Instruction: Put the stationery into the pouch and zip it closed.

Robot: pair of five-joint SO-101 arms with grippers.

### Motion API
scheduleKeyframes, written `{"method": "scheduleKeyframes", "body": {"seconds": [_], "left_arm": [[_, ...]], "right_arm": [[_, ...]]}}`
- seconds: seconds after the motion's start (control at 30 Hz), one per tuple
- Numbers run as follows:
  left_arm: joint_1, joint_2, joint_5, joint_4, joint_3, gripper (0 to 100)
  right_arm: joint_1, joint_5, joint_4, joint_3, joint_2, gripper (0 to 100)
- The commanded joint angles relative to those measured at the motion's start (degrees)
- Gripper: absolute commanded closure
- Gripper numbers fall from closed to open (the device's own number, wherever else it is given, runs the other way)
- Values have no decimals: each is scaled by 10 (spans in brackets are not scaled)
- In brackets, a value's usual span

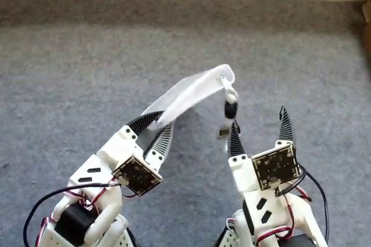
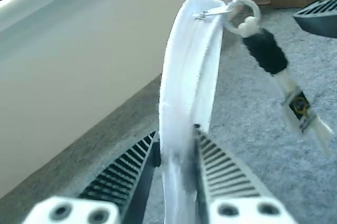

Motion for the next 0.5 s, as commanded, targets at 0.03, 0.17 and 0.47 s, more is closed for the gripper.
{"method": "scheduleKeyframes", "body": {"seconds": [0.03, 0.17, 0.47], "left_arm": [[30, -9, 7, 27, -8, 788], [35, -9, 7, 29, -8, 795], [36, -10, 10, 54, -20, 761]], "right_arm": [[-7, 4, -5, -27, -3, 761], [-7, 7, -12, -27, -3, 830], [-7, 8, -42, -26, -3, 854]]}}
